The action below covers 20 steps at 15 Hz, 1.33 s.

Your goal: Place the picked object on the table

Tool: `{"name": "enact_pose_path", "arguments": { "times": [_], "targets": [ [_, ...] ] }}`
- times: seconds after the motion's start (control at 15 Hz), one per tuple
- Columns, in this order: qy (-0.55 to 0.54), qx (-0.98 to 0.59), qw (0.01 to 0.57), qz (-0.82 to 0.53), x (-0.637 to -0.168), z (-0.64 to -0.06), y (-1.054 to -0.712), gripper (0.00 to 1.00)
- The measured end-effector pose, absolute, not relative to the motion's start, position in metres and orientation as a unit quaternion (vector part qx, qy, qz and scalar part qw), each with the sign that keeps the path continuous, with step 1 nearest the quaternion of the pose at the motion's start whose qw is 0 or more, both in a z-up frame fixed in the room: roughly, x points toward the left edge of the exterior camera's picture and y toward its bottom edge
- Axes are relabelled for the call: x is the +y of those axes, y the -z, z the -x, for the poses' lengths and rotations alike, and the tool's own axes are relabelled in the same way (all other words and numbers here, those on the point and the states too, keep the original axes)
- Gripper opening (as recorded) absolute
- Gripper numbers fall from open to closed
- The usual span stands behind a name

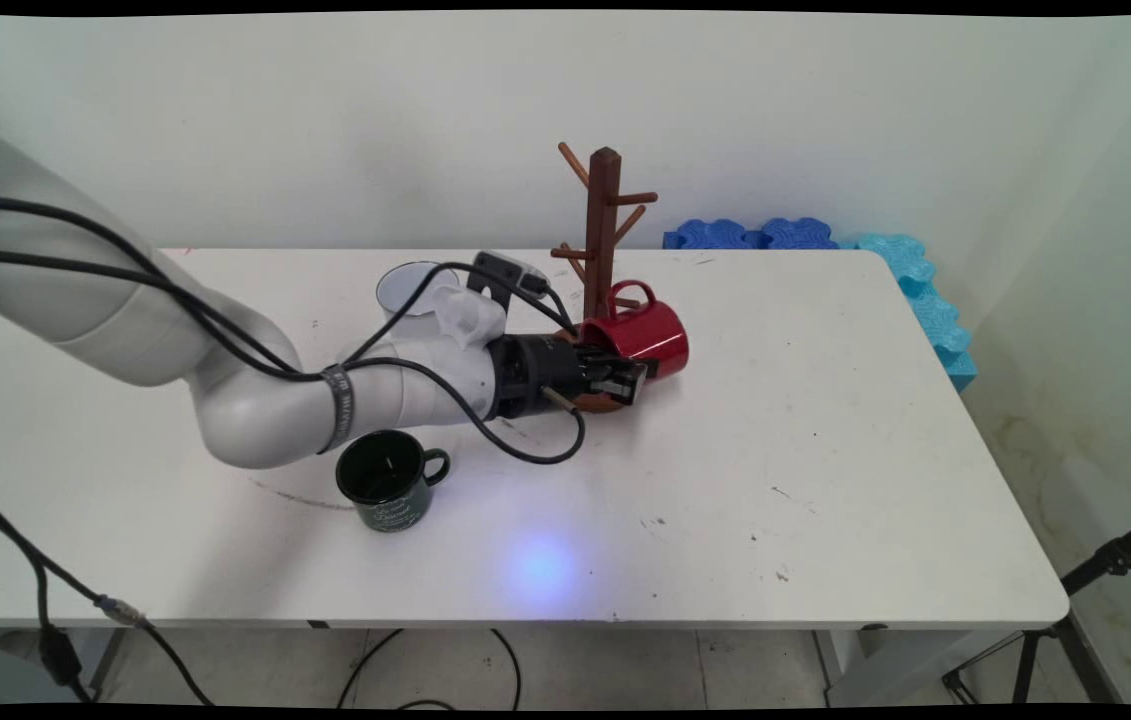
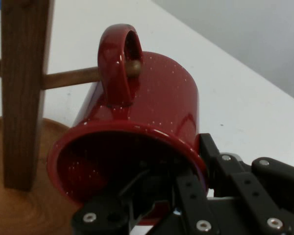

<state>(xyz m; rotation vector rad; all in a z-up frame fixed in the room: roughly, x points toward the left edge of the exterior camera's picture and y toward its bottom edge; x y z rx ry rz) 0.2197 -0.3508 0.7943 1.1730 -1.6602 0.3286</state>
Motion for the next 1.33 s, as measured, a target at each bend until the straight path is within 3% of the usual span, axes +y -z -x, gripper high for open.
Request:
{"name": "enact_pose_path", "arguments": {
  "times": [0.73, 1.33],
  "targets": [
    [-0.121, -0.709, 0.52, -0.46, -0.32, -0.238, -0.831, 0.0],
    [-0.127, -0.759, 0.484, -0.416, -0.312, -0.27, -0.875, 0.0]
  ]
}}
